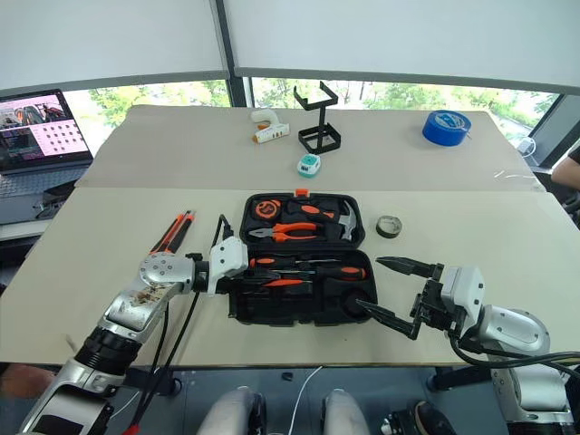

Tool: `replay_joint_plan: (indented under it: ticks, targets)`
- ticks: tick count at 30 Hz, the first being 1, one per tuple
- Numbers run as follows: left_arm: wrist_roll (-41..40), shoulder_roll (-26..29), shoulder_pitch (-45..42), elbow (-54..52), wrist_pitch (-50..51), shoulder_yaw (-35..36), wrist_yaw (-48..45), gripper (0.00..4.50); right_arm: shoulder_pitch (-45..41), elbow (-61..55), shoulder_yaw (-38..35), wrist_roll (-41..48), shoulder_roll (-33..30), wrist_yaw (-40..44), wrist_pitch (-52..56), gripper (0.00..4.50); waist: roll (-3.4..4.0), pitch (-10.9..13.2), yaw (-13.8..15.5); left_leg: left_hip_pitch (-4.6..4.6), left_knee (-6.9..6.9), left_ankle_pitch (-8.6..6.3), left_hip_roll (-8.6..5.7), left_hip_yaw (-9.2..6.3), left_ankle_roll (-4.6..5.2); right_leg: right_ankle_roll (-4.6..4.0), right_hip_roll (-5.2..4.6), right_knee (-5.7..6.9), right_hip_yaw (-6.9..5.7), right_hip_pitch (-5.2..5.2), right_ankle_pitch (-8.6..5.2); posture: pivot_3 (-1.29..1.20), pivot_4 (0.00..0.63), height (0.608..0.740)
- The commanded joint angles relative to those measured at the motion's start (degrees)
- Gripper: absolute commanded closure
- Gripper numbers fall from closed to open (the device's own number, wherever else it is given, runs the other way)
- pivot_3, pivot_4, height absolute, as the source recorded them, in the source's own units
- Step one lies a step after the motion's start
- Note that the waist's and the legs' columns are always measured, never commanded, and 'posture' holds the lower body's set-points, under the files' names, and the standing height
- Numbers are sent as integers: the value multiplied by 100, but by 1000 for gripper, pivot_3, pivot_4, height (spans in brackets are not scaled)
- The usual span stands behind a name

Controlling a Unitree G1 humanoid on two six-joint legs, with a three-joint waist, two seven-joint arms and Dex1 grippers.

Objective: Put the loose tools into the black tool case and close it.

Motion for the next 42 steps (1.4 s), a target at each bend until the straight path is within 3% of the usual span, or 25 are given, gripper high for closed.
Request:
replay_joint_plan:
  ticks: [1, 20, 22, 24, 28, 31, 35, 40, 42]
  targets:
    - [99, 25, 134, -91, 170, -102, 72, 4468, 22, -176, -70, -24, 33, -54, -94, 0, 1, -1, -1, 1, 0, 0, 0, 0, 0, 0, 0, 0, 0, 0, 0, 0, 150, 740]
    - [59, 68, 154, -458, 913, -145, 319, 4468, -79, -98, -12, -77, 109, -41, -76, 0, 11, -7, -8, 14, -1, 0, 1, -3, 0, -1, 2, 1, 1, 10, 1, 0, 150, 740]
    - [-13, 139, 141, -564, 998, -59, 292, 4468, -77, -85, -16, -72, 97, -18, -77, 0, 11, -7, -11, 13, -1, 0, 1, -4, 0, -1, 2, 1, 1, 9, 1, 0, 150, 740]
    - [-200, 647, 185, -910, 1910, -105, -38, 4468, -63, -74, -24, -64, 54, 33, -60, 0, 11, -7, -17, 13, -2, 0, 1, -5, 0, -1, 2, 2, 1, 8, 1, 0, 150, 740]
    - [-942, 750, 732, -1477, 1307, 1274, 239, 4468, 3, -66, -342, 119, -165, 176, 18, 0, 24, -6, -80, 14, -12, 0, 7, -2, 0, -3, 5, 5, 14, -3, 0, 0, 150, 740]
    - [-1462, 836, 1476, -1846, 1149, 2370, 292, 3825, 205, -43, -516, 298, -377, 398, 201, 0, 16, -2, -68, 4, -10, 0, 9, -4, 0, -3, 2, 4, 9, -9, 0, 0, 150, 740]
    - [-1680, 561, 3155, -1844, 557, 4196, 638, 2409, 388, -52, -544, 260, -363, 493, 85, 0, 16, -3, -103, 11, -12, -5, 13, 2, -3, -3, -5, -2, 12, -4, 0, 0, 150, 740]
    - [-1538, -47, 4545, -1473, -379, 5549, 1271, 478, 399, 82, -463, 15, -26, 342, -279, 0, -1, 0, -127, 17, -15, -8, 19, 1, -5, -7, -11, -2, 11, -2, -2, 0, 150, 740]
    - [-1600, -248, 4836, -1425, -460, 5912, 1607, 10, 419, 248, -439, -98, 132, 402, -574, 0, -7, 1, -51, 17, -11, -8, 14, 0, -5, -8, -24, -3, 4, -2, -3, 0, 150, 740]
